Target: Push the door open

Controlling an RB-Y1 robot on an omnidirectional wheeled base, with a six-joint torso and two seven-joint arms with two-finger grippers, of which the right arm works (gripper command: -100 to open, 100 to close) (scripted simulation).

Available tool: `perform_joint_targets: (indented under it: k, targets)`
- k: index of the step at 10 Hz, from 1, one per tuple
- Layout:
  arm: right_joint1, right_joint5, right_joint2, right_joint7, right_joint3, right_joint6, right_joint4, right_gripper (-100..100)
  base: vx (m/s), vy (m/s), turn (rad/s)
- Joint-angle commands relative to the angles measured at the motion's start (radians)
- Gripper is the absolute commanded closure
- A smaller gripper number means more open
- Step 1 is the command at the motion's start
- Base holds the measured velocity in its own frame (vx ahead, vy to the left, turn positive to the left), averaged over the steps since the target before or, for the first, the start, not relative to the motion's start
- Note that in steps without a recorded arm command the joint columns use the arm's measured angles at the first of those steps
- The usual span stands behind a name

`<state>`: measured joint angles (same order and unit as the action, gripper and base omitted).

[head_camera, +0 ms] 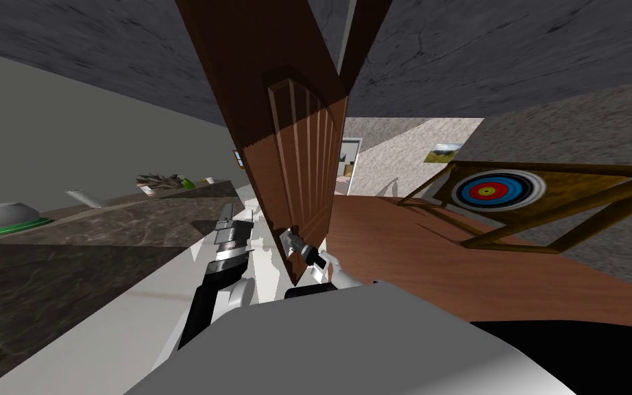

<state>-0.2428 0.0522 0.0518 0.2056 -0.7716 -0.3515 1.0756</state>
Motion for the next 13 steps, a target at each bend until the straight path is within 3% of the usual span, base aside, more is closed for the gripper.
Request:
perform_joint_targets:
  k: [1,6,10,11,13]
  targets:
    - [0.018,0.022,0.010,0.006,0.017,0.008,0.007,100,0.086,0.243,-0.211]
    - [0.087,0.101,0.014,0.033,0.048,0.024,0.066,100,0.134,0.217,-0.173]
    - [0.143,0.165,-0.001,0.054,0.073,0.036,0.114,100,0.120,0.226,-0.176]
    - [0.136,0.154,0.007,0.058,0.058,0.032,0.128,-100,-0.095,0.033,-0.091]
    - [0.139,0.154,0.010,0.063,0.051,0.035,0.136,-100,-0.141,-0.146,0.012]
